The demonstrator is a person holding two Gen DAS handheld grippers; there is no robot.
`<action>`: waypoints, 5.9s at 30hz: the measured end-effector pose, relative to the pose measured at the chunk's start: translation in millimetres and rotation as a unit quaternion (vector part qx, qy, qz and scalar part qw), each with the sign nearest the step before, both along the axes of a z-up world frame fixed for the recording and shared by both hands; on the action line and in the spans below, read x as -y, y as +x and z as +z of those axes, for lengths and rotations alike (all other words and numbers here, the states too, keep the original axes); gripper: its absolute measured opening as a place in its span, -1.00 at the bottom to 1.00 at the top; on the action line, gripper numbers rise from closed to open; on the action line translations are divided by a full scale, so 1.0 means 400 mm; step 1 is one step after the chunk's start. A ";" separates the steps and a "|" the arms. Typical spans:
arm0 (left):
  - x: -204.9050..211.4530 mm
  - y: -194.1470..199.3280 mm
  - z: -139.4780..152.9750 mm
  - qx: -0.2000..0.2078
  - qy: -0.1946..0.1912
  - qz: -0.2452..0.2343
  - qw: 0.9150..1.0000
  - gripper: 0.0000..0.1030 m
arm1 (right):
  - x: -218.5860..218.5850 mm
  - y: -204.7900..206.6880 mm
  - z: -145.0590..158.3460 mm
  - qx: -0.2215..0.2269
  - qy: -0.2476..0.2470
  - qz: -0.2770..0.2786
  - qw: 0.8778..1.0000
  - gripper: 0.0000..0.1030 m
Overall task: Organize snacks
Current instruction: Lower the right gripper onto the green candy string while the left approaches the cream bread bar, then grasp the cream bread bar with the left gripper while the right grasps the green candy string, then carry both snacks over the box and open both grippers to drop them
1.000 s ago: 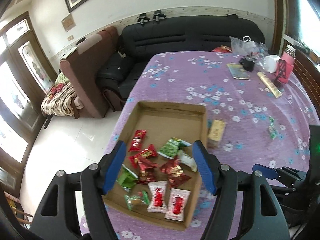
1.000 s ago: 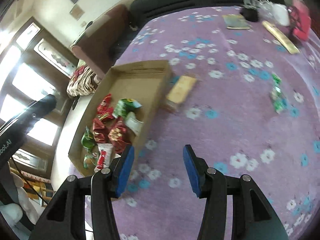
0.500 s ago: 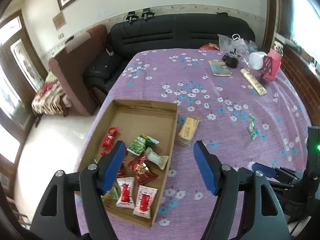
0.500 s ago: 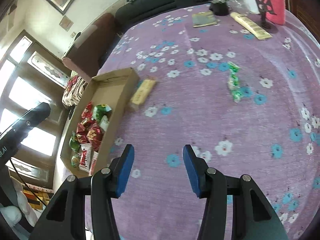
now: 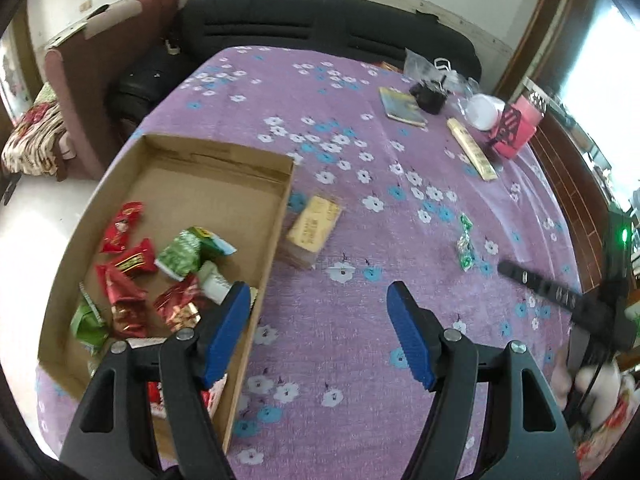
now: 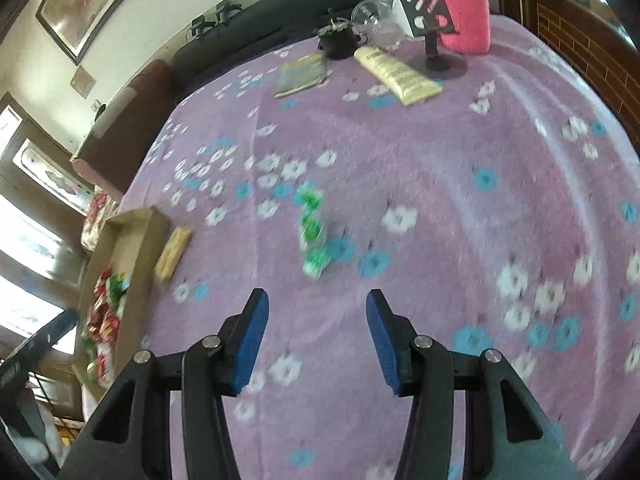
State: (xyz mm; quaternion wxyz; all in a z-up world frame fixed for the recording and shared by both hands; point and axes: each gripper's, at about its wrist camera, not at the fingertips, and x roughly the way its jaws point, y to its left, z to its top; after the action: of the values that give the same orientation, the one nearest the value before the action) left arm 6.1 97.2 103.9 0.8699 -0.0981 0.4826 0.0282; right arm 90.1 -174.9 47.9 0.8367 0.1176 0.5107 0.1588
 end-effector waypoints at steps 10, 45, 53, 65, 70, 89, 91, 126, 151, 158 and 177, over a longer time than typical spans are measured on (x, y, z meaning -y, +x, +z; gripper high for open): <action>-0.061 -0.023 0.021 0.023 0.018 0.028 0.999 0.39 | -0.308 0.112 -0.056 -0.068 0.079 0.097 0.990 -0.11; -0.068 -0.043 -0.003 0.029 -0.005 -0.011 1.000 0.39 | -0.210 0.051 0.019 0.020 -0.041 0.040 0.998 -0.58; -0.051 0.028 -0.053 0.008 -0.033 -0.035 0.999 0.39 | -0.058 0.086 -0.009 0.016 -0.068 -0.005 0.998 -0.21; 0.008 0.180 -0.110 -0.016 -0.055 -0.117 0.991 0.39 | -0.053 0.109 -0.050 0.006 -0.059 0.014 0.998 -0.17; 0.026 0.262 -0.156 -0.055 -0.024 -0.138 0.989 0.39 | -0.066 0.112 -0.056 0.000 -0.051 0.028 0.998 -0.17; 0.085 0.258 -0.194 -0.110 -0.014 -0.175 0.978 -0.68 | -0.047 0.100 -0.077 -0.027 -0.021 0.057 0.998 -0.65; 0.071 0.234 -0.174 -0.089 -0.037 -0.167 0.981 -0.68 | -0.031 0.091 -0.080 -0.040 -0.008 0.054 0.998 -0.65; 0.111 0.250 -0.210 -0.112 0.053 -0.203 0.971 -0.21 | -0.003 0.065 -0.086 -0.036 0.031 0.065 0.997 -0.60; 0.099 0.103 -0.152 -0.054 0.004 -0.157 0.986 -0.28 | -0.062 0.011 -0.037 -0.023 -0.021 0.071 0.997 -0.65; -0.005 -0.003 -0.034 -0.003 -0.040 -0.096 0.995 -0.28 | -0.158 -0.049 0.032 -0.008 -0.008 0.104 0.995 -0.65; -0.423 -0.069 -0.062 -0.006 -0.004 0.056 0.998 -0.28 | -0.645 -0.069 0.066 -0.025 0.025 0.198 0.980 -0.66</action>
State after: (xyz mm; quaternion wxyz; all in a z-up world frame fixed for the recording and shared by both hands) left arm -21.4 266.2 79.3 0.8637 -0.1282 0.4815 0.0754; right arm 62.6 83.0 74.3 0.7723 0.0385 0.5407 0.3311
